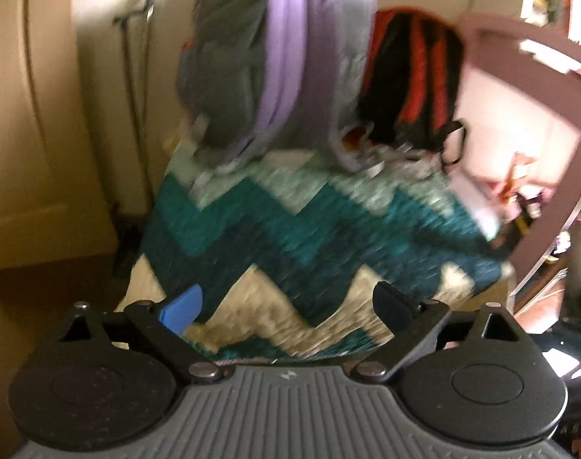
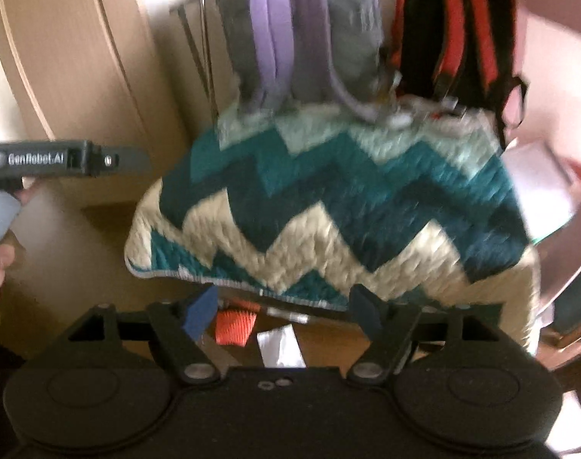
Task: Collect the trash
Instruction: 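Move both open tools back down to the trash pile under the bed, then grasp the red plastic bag with the left tool while the right tool grasps the grey crumpled bag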
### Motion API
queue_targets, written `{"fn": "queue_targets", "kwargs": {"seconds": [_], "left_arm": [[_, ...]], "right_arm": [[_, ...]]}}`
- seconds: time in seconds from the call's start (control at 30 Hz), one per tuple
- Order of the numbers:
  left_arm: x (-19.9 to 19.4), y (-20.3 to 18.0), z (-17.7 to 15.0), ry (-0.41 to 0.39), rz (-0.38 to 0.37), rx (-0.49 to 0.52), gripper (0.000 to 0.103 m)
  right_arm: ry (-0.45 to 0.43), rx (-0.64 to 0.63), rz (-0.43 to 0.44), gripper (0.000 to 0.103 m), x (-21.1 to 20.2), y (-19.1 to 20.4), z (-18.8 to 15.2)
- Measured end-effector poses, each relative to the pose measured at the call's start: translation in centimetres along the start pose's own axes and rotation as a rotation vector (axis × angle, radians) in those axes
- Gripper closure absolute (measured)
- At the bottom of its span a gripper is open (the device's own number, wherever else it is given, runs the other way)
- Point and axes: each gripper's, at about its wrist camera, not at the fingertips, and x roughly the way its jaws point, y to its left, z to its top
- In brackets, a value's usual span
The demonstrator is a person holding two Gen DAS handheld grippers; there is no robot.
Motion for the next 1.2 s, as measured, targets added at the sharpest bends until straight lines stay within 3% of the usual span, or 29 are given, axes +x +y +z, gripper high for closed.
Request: {"fn": "queue_targets", "kwargs": {"seconds": [0.23,0.37,0.6,0.83,1.07,1.2], "left_arm": [[7.3,0.6,-6.3,0.140,0.072,-0.111,0.006],[11.2,-0.3,-11.1,0.271,0.130,-0.187,0.006],[17.6,-2.9,-19.4,0.501,0.197,-0.113,0.006],[23.2,-4.1,-26.4,0.685,0.183,-0.095,0.006],[26.0,-6.5,-31.4,0.768,0.080,0.000,0.006],[27.4,-7.2,-33.2,0.795,0.068,0.034,0.006]], "right_arm": [[0.123,-0.066,-0.027,0.026,9.1,-2.1,-3.0],[0.231,-0.042,-0.012,0.027,14.2,-5.1,-3.9],[0.390,-0.087,-0.025,0.027,22.1,-7.9,-6.7],[0.494,-0.164,0.048,0.027,28.4,-7.6,-9.5],[0.574,-0.250,0.103,0.027,34.2,-6.4,-12.5],[0.606,-0.303,0.115,0.029,37.0,-5.5,-14.0]]}}
